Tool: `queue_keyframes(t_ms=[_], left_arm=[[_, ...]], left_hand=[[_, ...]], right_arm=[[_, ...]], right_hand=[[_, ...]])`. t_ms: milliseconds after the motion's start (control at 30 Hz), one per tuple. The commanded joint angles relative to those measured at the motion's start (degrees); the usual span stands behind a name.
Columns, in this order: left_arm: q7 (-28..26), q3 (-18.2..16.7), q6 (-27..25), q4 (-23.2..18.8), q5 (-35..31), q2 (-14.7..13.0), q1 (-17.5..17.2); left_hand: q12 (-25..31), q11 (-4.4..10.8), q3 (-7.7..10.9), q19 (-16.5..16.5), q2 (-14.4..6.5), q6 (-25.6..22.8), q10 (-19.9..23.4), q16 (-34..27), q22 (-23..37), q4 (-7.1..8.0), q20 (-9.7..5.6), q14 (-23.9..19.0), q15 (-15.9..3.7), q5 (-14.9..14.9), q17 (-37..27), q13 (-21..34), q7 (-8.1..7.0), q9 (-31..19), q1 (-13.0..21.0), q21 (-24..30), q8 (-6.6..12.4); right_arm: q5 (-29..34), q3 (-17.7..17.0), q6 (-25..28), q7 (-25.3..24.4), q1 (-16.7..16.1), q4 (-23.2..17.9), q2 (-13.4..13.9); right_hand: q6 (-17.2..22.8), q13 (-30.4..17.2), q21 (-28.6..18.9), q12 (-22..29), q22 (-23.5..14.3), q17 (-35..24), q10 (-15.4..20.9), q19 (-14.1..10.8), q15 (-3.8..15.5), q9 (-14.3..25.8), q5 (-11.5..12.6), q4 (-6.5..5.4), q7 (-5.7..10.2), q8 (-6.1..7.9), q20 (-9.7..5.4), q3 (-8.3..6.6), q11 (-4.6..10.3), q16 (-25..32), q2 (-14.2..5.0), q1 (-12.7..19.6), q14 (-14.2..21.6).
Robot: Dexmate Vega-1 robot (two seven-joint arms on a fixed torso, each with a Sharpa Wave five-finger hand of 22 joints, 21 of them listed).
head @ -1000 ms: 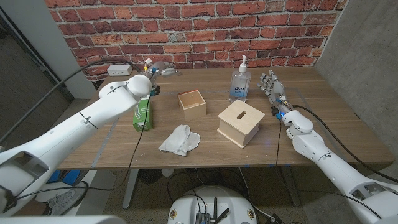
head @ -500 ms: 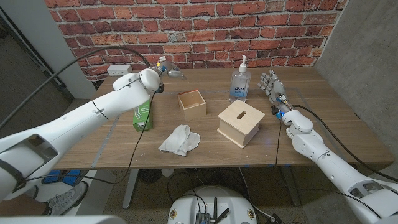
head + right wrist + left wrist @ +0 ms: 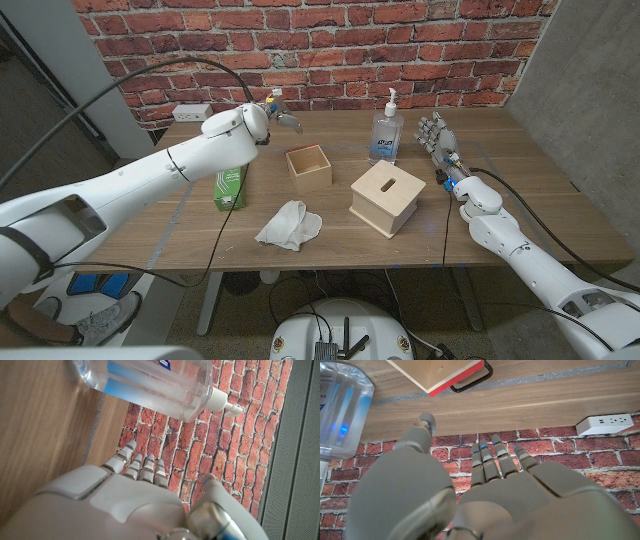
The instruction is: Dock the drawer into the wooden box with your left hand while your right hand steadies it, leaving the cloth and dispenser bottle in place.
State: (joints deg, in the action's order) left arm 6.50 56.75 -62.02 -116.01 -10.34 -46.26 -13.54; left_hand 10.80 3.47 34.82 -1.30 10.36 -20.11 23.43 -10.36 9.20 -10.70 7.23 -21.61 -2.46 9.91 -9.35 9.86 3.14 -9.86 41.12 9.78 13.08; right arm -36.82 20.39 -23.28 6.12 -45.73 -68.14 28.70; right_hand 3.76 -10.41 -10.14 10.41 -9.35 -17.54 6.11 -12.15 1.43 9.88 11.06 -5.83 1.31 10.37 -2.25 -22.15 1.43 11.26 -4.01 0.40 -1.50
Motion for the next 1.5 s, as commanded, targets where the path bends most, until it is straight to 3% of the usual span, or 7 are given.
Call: queue_keyframes(t_ms=[33,200,533,933,1100,1233,1500], left_arm=[[9.2,9.8,-4.8,1.0,-4.6,1.0,9.1],[12.1,12.5,-5.6,1.4,-5.4,1.5,11.7],[15.8,18.3,-7.5,2.6,-7.4,2.6,16.4],[20.2,23.5,-6.6,5.6,-8.5,4.1,20.3],[20.3,24.7,-6.6,6.4,-9.6,4.5,20.7],[21.2,26.0,-6.0,7.5,-10.5,5.3,21.5],[20.3,25.7,-4.9,9.1,-11.9,6.3,20.0]], left_hand=[[-0.3,-0.65,-0.72,0.6,0.1,0.1,-0.3,0.4,0.2,0.04,-0.22,0.6,-2.07,0.0,0.0,0.0,0.63,-0.2,1.0,0.0,-0.37],[-0.5,-0.90,-1.18,0.7,0.2,0.8,-1.0,0.5,0.2,-0.03,-1.32,1.4,-2.15,0.1,0.0,0.0,0.72,-0.2,1.7,0.2,-0.71],[-1.2,-1.79,-2.98,1.0,0.4,4.1,-5.1,0.7,0.1,0.03,-2.03,4.2,-1.81,0.6,0.0,0.0,1.52,-0.2,3.2,0.4,-1.85],[-1.1,-2.79,-4.87,1.8,0.4,7.1,-8.5,0.7,0.2,0.18,-1.01,6.7,-0.47,0.9,0.0,0.0,1.78,-0.2,4.0,0.3,-2.22],[-1.0,-3.17,-5.15,1.7,0.4,7.0,-8.7,0.5,0.2,0.20,-0.89,6.7,-0.20,0.9,0.0,0.0,1.72,-0.2,4.1,0.4,-2.07],[-0.7,-3.10,-5.55,1.5,0.3,6.4,-8.3,0.3,0.2,0.23,-1.45,6.2,-0.20,0.9,0.0,0.0,1.80,-0.2,4.3,0.5,-1.70],[-0.1,-2.25,-6.37,0.3,0.0,4.9,-6.7,-0.3,0.2,0.19,-3.25,4.1,-0.75,0.9,0.0,0.0,1.55,-0.2,5.4,0.8,-1.01]], right_arm=[[0.1,0.1,0.0,-0.3,-0.4,-0.5,-0.1],[0.2,0.1,-0.1,-0.4,-0.6,-0.7,0.0],[0.3,-0.1,-0.1,-0.9,-1.3,-1.8,0.4],[0.5,-0.2,0.0,-2.0,-2.1,-3.0,0.4],[0.5,-0.3,-0.1,-2.2,-2.3,-3.3,0.4],[0.6,-0.2,-0.2,-2.3,-2.4,-3.4,0.4],[0.5,-0.2,0.0,-2.2,-2.4,-3.7,0.5]], right_hand=[[0.5,0.1,-0.3,0.3,-0.2,0.1,-0.3,0.3,-0.45,0.2,0.3,-0.20,0.03,0.33,0.01,-0.03,0.15,0.5,-1.02,0.5,-0.2],[0.5,0.1,-0.4,0.3,-0.2,0.1,-0.3,0.3,-0.47,0.2,0.3,-0.22,0.04,0.31,0.07,0.02,0.27,0.5,-1.02,0.5,-0.3],[0.5,0.0,-0.4,0.3,-0.2,0.2,-0.3,0.4,-0.53,0.2,0.3,-0.29,0.06,0.29,0.18,0.13,0.23,0.6,-1.05,0.5,-0.3],[0.7,0.0,-0.4,0.4,-0.2,0.3,-0.1,0.5,-0.61,0.2,0.3,-0.34,0.09,0.35,0.45,0.21,0.25,0.6,-1.06,0.4,-0.3],[0.7,0.0,-0.4,0.4,-0.2,0.4,-0.1,0.5,-0.62,0.2,0.3,-0.32,0.05,0.35,0.51,0.24,0.27,0.6,-1.06,0.5,-0.3],[0.7,0.0,-0.4,0.4,-0.2,0.4,-0.1,0.5,-0.60,0.2,0.3,-0.35,0.07,0.36,0.58,0.24,0.26,0.7,-1.09,0.5,-0.3],[0.8,0.0,-0.4,0.4,-0.2,0.5,-0.1,0.5,-0.60,0.2,0.3,-0.38,0.09,0.37,0.74,0.28,0.30,0.7,-1.10,0.5,-0.4]])
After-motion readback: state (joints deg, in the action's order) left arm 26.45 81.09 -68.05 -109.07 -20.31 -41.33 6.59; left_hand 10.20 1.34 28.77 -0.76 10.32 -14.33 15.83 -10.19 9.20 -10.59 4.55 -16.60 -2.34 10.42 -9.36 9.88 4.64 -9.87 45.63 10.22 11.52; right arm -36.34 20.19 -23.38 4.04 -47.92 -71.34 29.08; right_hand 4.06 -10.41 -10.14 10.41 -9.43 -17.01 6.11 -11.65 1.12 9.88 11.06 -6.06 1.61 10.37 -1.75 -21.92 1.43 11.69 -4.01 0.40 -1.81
